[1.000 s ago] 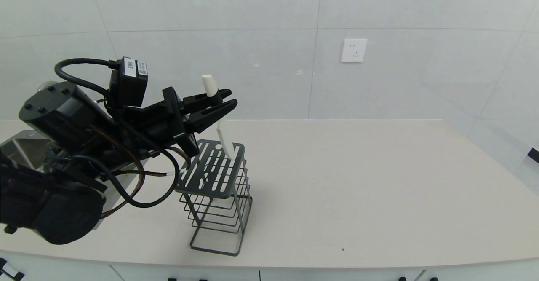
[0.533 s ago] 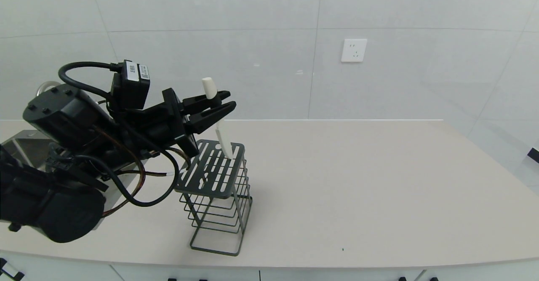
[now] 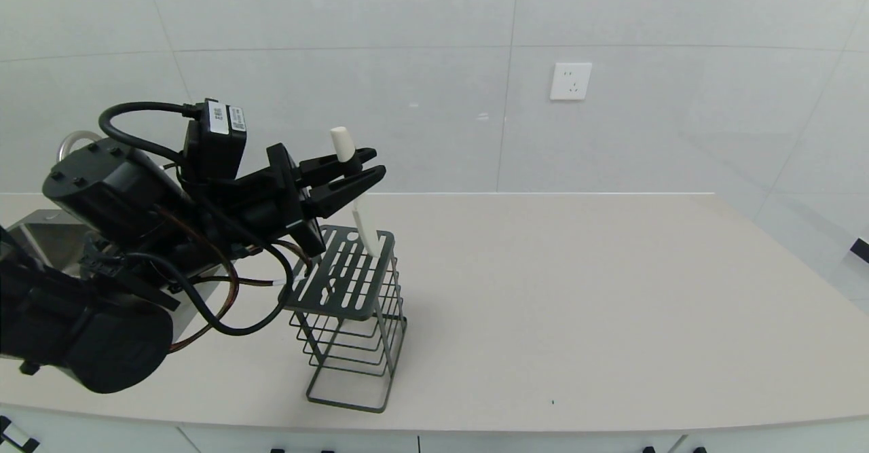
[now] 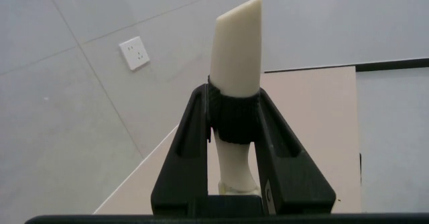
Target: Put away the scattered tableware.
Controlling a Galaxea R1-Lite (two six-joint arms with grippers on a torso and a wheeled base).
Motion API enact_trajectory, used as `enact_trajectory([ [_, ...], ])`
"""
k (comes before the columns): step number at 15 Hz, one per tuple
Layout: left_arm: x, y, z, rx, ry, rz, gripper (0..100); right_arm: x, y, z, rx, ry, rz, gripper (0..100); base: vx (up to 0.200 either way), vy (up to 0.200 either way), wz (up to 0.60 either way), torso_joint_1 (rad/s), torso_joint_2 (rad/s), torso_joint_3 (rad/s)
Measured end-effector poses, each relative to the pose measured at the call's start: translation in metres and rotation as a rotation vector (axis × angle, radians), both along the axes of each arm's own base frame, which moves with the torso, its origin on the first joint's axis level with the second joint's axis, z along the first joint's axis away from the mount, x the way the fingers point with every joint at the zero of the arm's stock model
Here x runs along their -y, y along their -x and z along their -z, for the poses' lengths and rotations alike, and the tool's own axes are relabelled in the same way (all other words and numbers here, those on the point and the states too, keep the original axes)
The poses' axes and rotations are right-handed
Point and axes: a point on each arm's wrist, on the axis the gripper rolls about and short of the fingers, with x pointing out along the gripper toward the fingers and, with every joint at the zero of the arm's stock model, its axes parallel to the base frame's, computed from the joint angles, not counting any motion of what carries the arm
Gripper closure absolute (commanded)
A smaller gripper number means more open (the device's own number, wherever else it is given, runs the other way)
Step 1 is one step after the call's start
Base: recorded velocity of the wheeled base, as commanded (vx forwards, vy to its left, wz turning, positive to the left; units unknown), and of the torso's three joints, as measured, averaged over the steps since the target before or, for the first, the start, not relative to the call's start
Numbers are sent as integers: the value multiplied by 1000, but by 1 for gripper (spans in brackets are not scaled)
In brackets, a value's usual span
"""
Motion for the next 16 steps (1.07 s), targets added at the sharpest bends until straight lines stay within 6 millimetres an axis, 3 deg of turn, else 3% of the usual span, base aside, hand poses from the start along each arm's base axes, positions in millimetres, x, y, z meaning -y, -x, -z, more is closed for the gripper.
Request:
enact_trajectory([
  [16,1,3,21,-53,-37,0,100,0,0,0,0,0,0,0,0,0,0,0,0,0],
])
